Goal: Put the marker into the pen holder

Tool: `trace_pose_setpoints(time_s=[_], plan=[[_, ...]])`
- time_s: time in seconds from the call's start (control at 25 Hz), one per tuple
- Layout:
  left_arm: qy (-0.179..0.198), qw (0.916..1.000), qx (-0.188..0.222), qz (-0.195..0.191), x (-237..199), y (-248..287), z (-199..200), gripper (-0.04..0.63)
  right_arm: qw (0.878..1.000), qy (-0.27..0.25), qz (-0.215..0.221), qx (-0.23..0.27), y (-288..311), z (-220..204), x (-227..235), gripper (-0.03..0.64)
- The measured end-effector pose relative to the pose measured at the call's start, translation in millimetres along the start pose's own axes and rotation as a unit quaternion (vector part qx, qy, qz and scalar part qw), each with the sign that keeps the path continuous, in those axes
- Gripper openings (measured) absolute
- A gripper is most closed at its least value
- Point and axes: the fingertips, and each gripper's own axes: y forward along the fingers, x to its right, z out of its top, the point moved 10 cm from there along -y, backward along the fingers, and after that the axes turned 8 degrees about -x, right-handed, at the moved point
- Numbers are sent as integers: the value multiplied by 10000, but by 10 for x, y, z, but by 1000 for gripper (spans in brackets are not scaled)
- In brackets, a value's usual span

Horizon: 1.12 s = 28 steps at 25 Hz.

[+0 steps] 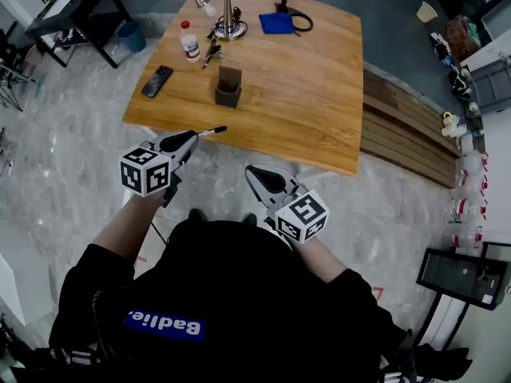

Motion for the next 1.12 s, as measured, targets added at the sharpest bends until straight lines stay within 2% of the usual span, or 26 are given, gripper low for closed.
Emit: trace_pose_setpoints(time_s=[0.24,0.4,0.8,1.12], plan=[[34,9995,-286,110,-127,189,298,41,9999,70,96,-15,-92,-61,112,5],[-25,9981,-621,-4,-317,353,434,41,9998,19,148,-96,-41,-38,132,5],[-414,9927,-1062,-384,-1078,766,777,41,9996,153,-188,-172,394,190,296,5],[-287,9861,-1474,-707,-1649,1056,966,41,9983,296,-487,-144,1013,499,419,5]])
